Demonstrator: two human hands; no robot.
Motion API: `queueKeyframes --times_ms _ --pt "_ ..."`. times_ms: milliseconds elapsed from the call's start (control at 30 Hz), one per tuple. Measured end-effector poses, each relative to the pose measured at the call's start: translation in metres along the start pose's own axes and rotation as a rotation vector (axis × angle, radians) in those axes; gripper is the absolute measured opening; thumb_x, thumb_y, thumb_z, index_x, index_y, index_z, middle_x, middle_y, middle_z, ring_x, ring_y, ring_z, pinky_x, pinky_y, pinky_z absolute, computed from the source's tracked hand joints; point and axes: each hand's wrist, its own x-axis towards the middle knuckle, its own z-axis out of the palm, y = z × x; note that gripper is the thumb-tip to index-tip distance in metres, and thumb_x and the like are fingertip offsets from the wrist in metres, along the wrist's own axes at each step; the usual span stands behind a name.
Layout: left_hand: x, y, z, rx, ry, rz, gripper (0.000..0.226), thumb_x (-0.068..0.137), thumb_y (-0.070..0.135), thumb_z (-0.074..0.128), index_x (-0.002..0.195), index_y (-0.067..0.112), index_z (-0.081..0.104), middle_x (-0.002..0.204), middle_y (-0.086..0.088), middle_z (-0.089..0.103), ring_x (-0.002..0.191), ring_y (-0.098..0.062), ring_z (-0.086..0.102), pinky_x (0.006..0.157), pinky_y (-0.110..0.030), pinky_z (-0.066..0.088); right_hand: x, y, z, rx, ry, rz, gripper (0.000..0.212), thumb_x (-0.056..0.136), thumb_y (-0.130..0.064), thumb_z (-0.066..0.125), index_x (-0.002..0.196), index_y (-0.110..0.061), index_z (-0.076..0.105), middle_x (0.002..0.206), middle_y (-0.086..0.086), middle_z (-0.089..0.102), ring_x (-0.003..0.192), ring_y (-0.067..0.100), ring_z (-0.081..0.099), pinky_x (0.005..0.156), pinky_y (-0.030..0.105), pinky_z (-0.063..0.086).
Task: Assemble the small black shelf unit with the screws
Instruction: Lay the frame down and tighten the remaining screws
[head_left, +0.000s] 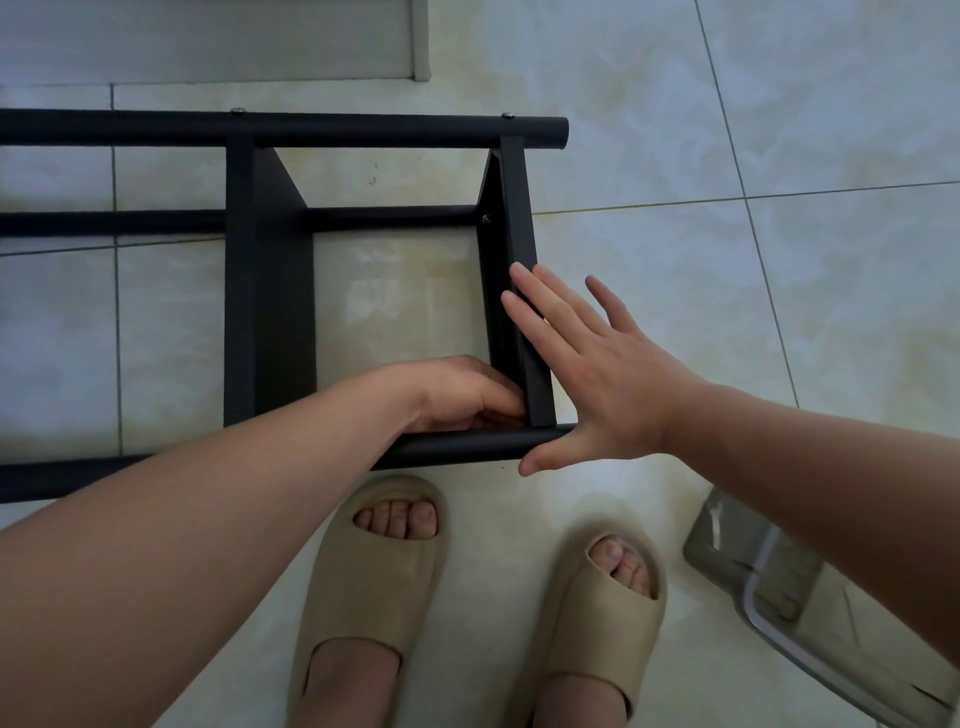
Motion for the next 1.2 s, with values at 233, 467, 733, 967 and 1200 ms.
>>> queueKeyframes --times_ms 233,467,733,967,1200 --pt "-0.0017 -0.0006 -0.0038 -0.036 -0.015 0.003 0.014 0.083 -0.002 0.064 0.08 0.006 0.074 0.073 -0.009 0.07 0.065 -0.016 0.069 0.062 -0.023 0.055 -0.0006 -0.0011 -0.0041 -0.013 -0.016 0.007 0.139 0.063 -0.102 0.03 0.162 -0.009 0.0 0.169 0.007 -0.015 0.156 0.022 -0.013 0.125 0.056 0.0" --pt "-0.003 0.0034 0.003 -0.064 -0.021 0.022 0.028 0.09 -0.006 0.055 0.075 0.008 0.075 0.076 -0.01 0.073 0.069 -0.018 0.072 0.064 -0.025 0.057 -0.0006 -0.0012 -0.0033 -0.007 -0.004 0.009 0.139 0.063 -0.102 0.031 0.162 -0.009 0.001 0.169 0.007 -0.014 0.156 0.022 -0.012 0.125 0.057 0.002" --pt "-0.0028 0.0037 0.0002 -0.077 0.001 -0.013 0.021 0.09 -0.009 0.056 0.085 0.004 0.07 0.075 -0.009 0.071 0.067 -0.017 0.071 0.062 -0.024 0.057 0.0 -0.0011 -0.0001 0.008 0.015 0.007 0.139 0.064 -0.101 0.033 0.162 -0.008 0.001 0.169 0.007 -0.013 0.156 0.022 -0.012 0.125 0.058 0.003" --pt "-0.0037 0.0055 0.0044 -0.097 -0.035 -0.004 0.021 0.091 -0.008 0.051 0.084 0.002 0.068 0.078 -0.011 0.071 0.07 -0.019 0.071 0.066 -0.027 0.058 -0.0003 -0.001 0.0022 0.016 0.033 0.003 0.138 0.065 -0.101 0.036 0.162 -0.009 0.002 0.17 0.007 -0.012 0.157 0.023 -0.01 0.125 0.057 0.003" --pt "-0.0032 0.0076 0.0056 -0.022 0.069 -0.016 0.015 0.088 -0.011 0.056 0.098 -0.001 0.062 0.084 -0.017 0.062 0.07 -0.022 0.065 0.069 -0.028 0.055 0.0004 -0.0002 0.0032 0.028 0.037 0.002 0.139 0.064 -0.101 0.036 0.162 -0.009 0.001 0.17 0.007 -0.012 0.157 0.022 -0.011 0.125 0.056 0.001"
